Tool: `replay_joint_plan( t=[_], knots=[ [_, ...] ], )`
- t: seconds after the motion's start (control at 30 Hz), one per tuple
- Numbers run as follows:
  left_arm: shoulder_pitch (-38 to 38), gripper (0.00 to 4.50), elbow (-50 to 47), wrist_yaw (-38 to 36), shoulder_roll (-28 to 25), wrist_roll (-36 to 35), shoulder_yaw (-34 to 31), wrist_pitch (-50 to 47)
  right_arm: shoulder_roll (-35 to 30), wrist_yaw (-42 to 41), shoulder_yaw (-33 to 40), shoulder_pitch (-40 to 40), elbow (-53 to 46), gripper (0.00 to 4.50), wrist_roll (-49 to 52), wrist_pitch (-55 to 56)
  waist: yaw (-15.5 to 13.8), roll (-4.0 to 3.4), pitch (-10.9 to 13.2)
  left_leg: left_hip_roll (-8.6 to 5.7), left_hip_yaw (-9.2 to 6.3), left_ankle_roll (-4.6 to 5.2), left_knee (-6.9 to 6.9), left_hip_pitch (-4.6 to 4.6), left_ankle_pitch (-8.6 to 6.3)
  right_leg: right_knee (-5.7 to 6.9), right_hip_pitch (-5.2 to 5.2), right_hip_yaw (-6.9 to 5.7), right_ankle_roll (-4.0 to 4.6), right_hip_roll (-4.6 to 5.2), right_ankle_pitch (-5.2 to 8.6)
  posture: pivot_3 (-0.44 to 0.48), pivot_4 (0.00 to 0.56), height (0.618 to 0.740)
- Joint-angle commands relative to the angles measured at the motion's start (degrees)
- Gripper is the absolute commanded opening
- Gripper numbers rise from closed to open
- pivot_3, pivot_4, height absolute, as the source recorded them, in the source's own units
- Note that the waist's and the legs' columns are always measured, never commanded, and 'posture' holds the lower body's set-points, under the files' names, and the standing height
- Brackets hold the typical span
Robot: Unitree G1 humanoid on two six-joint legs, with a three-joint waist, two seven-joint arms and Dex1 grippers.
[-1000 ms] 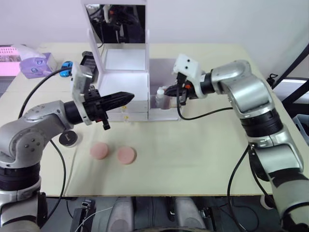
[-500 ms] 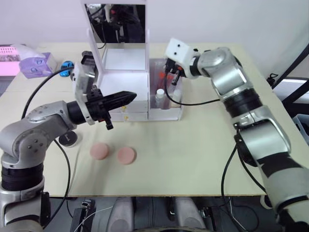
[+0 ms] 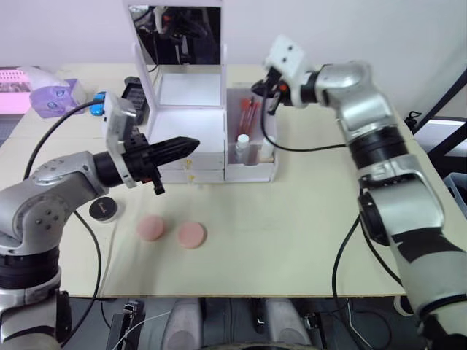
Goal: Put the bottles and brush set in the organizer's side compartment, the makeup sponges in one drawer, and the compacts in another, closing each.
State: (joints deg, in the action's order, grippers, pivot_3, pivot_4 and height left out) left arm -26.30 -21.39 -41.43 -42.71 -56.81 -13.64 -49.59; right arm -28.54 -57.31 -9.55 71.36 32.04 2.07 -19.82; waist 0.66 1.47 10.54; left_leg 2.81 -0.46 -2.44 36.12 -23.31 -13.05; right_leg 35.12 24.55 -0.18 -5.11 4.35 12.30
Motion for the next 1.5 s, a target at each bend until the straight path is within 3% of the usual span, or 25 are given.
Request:
replay_joint_plan(
  t=[0.03,0.07,0.17,0.23,0.37,0.4,0.5,0.63,0.83,1.0,1.1,1.23,1.4,1.5],
  knots=[
    [0.3,0.0,-0.4,-1.4,-1.9,0.6,-2.7,1.6,-4.7,-4.6,6.0,-3.9,-12.9,0.04,7.7,-9.8,0.0,0.0,0.0,0.0,0.0,0.0,0.0,0.0,0.0,-0.01,-0.01,0.0,0.0,0.0,0.0,0.0,0.15,0.729],
    [0.5,0.0,0.0,-2.0,-2.7,0.8,-2.9,1.6,-6.5,-5.1,6.9,-5.8,-15.7,0.28,8.4,-10.9,0.0,0.0,0.0,0.0,0.0,0.0,0.02,0.0,0.0,-0.02,-0.01,0.0,0.01,0.0,0.0,0.0,0.15,0.729],
    [1.4,0.89,5.2,-5.0,-6.6,2.9,-5.6,2.6,-13.6,-7.2,14.1,-15.0,-25.7,1.45,15.1,-19.1,-0.1,0.04,0.0,0.0,0.01,0.0,0.05,0.01,0.0,-0.02,-0.03,-0.01,0.03,0.01,0.01,0.0,0.15,0.729],
    [2.8,1.89,8.7,-8.4,-9.6,5.3,-6.6,4.6,-17.2,-6.3,17.6,-21.1,-29.7,2.44,16.3,-20.7,0.0,0.02,0.0,0.0,0.05,0.0,0.06,0.03,0.0,-0.02,-0.02,0.0,0.04,0.03,0.01,0.0,0.15,0.729],
    [3.5,3.96,20.1,-14.1,-15.7,11.5,-9.7,10.7,-24.7,-8.3,29.0,-41.5,-37.7,4.42,21.0,-25.0,0.0,0.06,0.0,0.01,0.09,0.0,-0.06,0.06,-0.01,-0.06,0.0,0.0,0.07,0.04,0.09,0.0,0.15,0.729],
    [3.3,4.45,21.6,-14.7,-16.1,12.0,-9.9,11.4,-25.0,-7.6,30.3,-43.2,-38.3,4.5,21.8,-25.2,0.2,-0.01,0.0,0.01,0.09,0.02,-0.05,0.08,-0.02,-0.04,0.0,-0.01,0.08,0.04,0.12,0.0,0.15,0.729],
    [6.6,4.45,32.3,-21.4,-21.1,19.2,-9.9,19.1,-25.0,-6.2,39.0,-54.3,-35.1,4.5,21.8,-22.9,0.5,-0.03,0.0,0.01,0.29,0.02,0.02,0.15,-0.02,-0.02,0.03,0.03,0.12,0.14,0.07,0.0,0.15,0.729],
    [5.4,4.45,45.6,-26.1,-23.9,23.8,-9.7,26.3,-24.1,-4.1,43.8,-61.8,-31.8,4.5,21.1,-16.7,0.4,-0.03,0.0,0.02,0.31,0.01,-0.03,0.24,-0.03,-0.03,0.01,0.03,0.05,0.16,0.11,0.0,0.15,0.729],
    [4.3,4.45,55.9,-30.1,-23.9,28.1,-9.1,33.1,-23.3,-0.3,45.2,-63.3,-29.7,4.5,22.2,-11.5,0.4,0.0,0.0,0.03,0.44,-0.01,0.02,0.24,-0.04,-0.07,0.04,0.01,0.02,0.31,0.13,0.0,0.15,0.729],
    [5.0,4.45,56.6,-29.2,-22.5,28.5,-10.9,35.5,-22.6,2.2,43.8,-61.0,-31.8,4.5,24.5,-11.9,0.2,0.0,0.0,0.05,0.43,0.0,-0.05,0.2,-0.04,-0.06,0.04,-0.01,0.22,0.3,0.01,0.0,0.15,0.729],
    [7.6,4.45,51.9,-30.3,-22.0,25.3,-13.1,30.4,-22.2,3.7,41.3,-58.5,-34.5,4.5,27.3,-16.2,0.3,0.0,0.0,0.05,0.43,0.0,-0.09,0.16,-0.03,-0.05,0.08,-0.02,0.2,0.29,0.02,0.0,0.15,0.729],
    [17.0,4.45,36.2,-26.2,-18.5,20.1,-21.2,23.3,-20.1,4.8,33.1,-51.6,-38.7,4.5,29.3,-18.9,0.6,0.01,0.0,0.11,0.46,0.0,-0.06,0.18,-0.03,-0.03,0.1,-0.01,0.2,0.28,0.01,0.0,0.15,0.729],
    [32.3,4.45,9.1,-15.5,-8.5,11.8,-31.3,12.2,-17.7,2.1,20.4,-43.2,-45.7,4.5,27.4,-14.8,1.1,0.03,0.0,0.14,0.43,0.0,-0.08,0.15,-0.04,-0.02,0.13,-0.01,0.2,0.28,0.02,0.0,0.15,0.729],
    [39.5,4.45,-6.4,-6.9,-0.1,8.0,-32.5,9.9,-16.1,1.5,15.6,-36.4,-47.9,4.5,30.1,-18.2,0.5,0.07,0.0,0.12,0.36,0.0,-0.08,0.09,-0.04,-0.04,0.14,-0.05,0.17,0.28,0.04,0.0,0.15,0.729]
  ],
)
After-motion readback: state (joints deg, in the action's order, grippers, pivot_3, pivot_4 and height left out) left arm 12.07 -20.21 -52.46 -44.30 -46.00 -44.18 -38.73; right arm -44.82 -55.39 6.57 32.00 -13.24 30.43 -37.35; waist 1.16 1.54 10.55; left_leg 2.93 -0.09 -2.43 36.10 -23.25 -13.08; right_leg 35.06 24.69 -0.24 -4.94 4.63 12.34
